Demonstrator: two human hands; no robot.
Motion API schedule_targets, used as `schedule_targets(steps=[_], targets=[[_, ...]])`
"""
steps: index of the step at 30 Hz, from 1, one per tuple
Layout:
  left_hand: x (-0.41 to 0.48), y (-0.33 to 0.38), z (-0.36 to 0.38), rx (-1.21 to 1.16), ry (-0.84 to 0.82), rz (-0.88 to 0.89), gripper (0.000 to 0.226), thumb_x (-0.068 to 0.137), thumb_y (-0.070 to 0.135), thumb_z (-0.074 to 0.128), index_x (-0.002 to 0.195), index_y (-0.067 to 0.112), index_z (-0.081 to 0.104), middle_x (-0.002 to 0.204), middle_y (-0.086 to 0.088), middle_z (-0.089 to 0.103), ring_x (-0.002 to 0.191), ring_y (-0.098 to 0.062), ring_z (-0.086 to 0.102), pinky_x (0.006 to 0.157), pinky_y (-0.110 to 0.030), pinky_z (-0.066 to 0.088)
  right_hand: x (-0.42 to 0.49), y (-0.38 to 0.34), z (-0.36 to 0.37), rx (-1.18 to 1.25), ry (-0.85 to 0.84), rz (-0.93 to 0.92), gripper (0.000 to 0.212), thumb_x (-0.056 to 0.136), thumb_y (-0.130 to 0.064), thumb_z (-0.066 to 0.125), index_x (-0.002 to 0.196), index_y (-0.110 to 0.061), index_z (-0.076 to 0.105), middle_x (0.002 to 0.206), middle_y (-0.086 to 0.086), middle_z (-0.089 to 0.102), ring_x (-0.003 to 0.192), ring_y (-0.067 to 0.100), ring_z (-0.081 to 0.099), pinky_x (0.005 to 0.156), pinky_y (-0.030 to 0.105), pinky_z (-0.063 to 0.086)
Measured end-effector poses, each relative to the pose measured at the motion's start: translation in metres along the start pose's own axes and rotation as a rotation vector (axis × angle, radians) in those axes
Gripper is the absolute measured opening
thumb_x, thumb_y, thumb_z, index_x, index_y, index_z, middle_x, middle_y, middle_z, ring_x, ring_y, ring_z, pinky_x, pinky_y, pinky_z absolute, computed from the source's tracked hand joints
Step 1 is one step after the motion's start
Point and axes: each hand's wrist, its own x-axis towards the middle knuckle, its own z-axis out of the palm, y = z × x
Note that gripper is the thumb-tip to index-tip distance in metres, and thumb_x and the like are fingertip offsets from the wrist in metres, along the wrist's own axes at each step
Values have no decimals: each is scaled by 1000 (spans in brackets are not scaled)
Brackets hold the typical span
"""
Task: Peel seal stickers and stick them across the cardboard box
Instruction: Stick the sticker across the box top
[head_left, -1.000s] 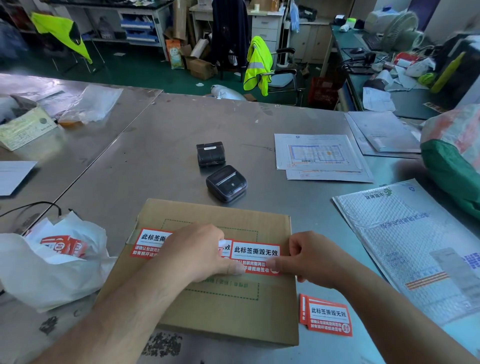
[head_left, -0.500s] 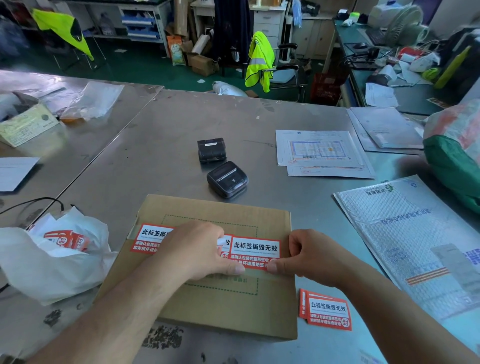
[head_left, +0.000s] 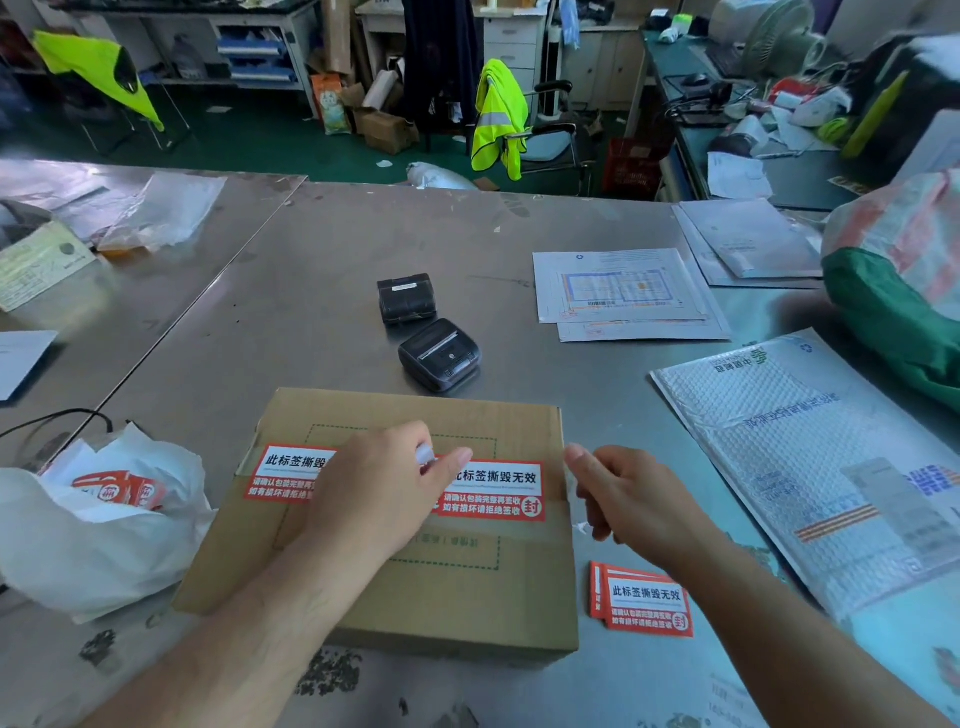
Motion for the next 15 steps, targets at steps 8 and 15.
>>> schedule_targets(steps=[8,15], targets=[[-9,33,27,-231,88,320,27,83,38,71,73,26,48,56,19,39,54,-7,40,49,-9,24,-8,62,-15,8,107,236,37,94,-42,58,75,-12,66,55,2,68,44,7,60,57,29,48],[-9,32,39,-251,48,321,18,81,27,72,77,24,54,65,15,55,63,-11,54,51,-13,28,-17,131,14,-230,134,484,38,88,-49,66,85,-11,63,82,5,69,84,26,66,67,30,44]])
